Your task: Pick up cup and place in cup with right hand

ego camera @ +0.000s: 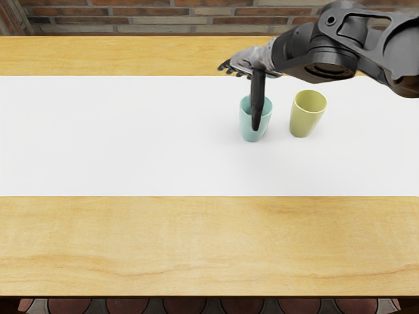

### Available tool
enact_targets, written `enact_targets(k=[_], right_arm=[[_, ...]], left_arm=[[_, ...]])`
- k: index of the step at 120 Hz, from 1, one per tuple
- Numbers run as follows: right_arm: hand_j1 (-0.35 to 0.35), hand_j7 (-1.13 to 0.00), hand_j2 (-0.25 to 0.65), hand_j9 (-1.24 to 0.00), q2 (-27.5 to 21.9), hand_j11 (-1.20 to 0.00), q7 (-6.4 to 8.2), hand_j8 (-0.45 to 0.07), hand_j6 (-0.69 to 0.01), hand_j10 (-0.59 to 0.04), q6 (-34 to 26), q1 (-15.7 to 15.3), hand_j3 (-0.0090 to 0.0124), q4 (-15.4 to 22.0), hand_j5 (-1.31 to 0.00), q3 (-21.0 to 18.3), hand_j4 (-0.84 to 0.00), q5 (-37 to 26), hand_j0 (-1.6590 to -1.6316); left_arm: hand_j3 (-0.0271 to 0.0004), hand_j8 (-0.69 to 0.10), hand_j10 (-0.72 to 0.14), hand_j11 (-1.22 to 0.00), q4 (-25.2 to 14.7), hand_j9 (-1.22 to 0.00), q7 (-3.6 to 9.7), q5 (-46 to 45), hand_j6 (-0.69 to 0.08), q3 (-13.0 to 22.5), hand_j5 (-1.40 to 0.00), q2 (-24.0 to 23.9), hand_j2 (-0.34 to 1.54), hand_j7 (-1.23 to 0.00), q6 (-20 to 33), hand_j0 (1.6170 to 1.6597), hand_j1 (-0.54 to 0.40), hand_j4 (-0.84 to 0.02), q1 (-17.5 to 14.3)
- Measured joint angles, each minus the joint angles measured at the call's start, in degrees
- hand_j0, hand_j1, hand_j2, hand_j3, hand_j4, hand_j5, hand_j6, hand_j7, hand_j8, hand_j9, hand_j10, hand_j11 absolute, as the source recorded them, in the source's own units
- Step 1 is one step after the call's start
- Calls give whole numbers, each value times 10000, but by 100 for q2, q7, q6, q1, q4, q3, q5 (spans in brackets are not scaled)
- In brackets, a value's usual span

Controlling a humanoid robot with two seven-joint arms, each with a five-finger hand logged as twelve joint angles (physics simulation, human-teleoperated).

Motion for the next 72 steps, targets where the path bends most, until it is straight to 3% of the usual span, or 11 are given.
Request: enact_targets(k=[28, 72], right_arm=[[-3258, -254, -35, -256, 189, -256, 0, -218, -226, -210, -483, 64, 0, -226, -257, -752, -215, -290, -16581], [-2918, -626, -90, -628, 854, -628, 0, -506, -514, -497, -634, -339, 0, -1061, -629, -880, -502, -353, -16581]], left_arm=[[0, -5, -4, 0, 0, 0, 0, -1, -5, 0, -1, 0, 0, 0, 0, 16581, 3491, -4, -8], [0, -5, -3, 0, 0, 0, 0, 0, -5, 0, -1, 0, 0, 0, 0, 16581, 3491, -4, -9]])
